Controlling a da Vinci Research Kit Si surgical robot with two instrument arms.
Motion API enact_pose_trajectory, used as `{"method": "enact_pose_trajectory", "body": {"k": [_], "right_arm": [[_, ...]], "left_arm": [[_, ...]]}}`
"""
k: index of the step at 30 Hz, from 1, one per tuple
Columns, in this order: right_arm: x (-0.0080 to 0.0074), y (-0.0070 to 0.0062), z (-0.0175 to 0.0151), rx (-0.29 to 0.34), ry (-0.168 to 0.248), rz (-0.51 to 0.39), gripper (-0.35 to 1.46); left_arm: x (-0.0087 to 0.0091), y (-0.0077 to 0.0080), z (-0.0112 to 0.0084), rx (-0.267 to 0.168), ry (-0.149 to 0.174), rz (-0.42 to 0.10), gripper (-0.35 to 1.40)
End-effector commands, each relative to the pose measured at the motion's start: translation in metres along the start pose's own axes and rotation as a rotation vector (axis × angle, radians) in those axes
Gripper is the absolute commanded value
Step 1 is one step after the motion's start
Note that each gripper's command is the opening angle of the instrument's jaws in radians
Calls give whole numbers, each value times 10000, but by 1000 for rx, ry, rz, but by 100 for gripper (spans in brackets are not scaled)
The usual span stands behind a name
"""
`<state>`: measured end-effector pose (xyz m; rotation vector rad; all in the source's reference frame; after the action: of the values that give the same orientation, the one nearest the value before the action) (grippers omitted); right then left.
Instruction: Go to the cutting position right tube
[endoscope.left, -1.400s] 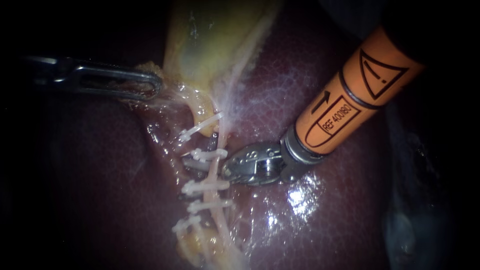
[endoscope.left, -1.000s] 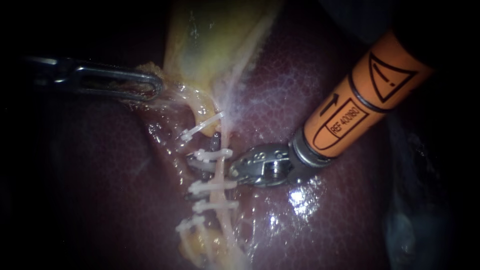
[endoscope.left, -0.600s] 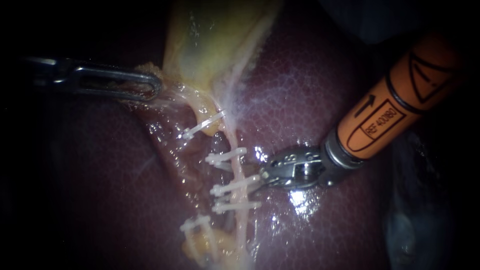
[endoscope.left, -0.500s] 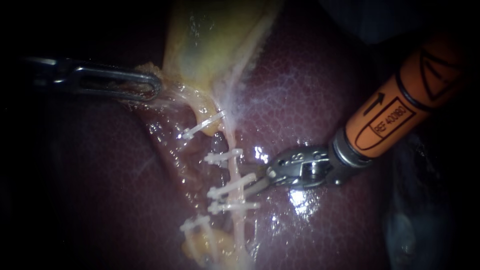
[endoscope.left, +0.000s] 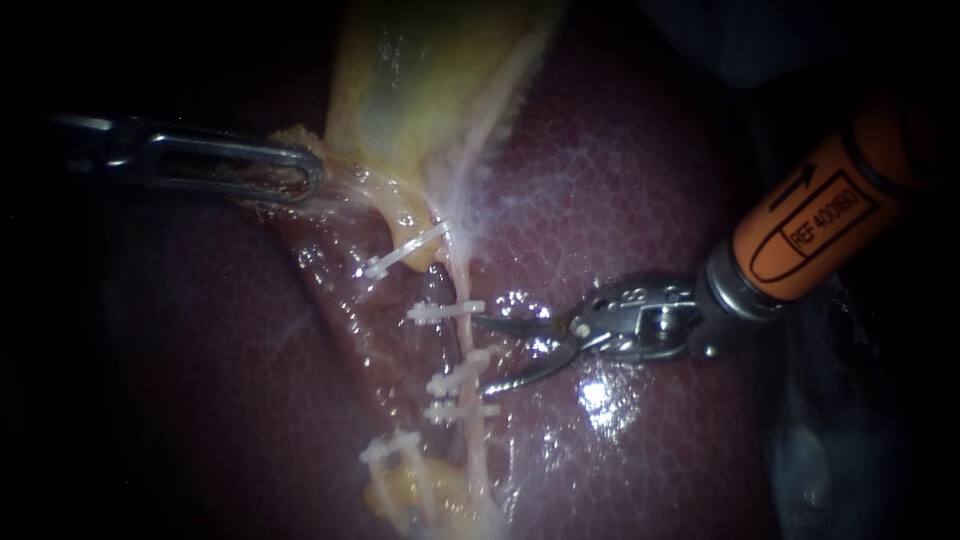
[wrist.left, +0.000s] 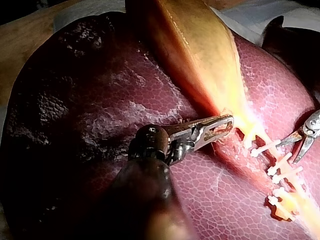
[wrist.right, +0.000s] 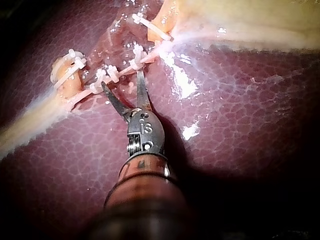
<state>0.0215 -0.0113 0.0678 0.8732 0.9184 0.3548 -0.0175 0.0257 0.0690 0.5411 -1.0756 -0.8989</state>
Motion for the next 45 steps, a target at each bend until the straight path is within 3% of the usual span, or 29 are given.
{"method": "enact_pose_trajectory", "body": {"k": [1,8,18,29,45], "right_arm": [[-1,3,-2,27,4,27,126],[0,13,-6,156,19,172,124],[6,9,1,188,-13,358,126],[19,10,-10,257,44,540,124],[22,3,9,283,48,576,121]], "left_arm": [[0,0,0,0,0,0,-35],[1,0,0,-3,-1,0,-35],[2,0,1,-1,-1,1,-35],[2,0,1,-2,-1,1,-35],[2,0,1,-2,-1,1,-35]]}}
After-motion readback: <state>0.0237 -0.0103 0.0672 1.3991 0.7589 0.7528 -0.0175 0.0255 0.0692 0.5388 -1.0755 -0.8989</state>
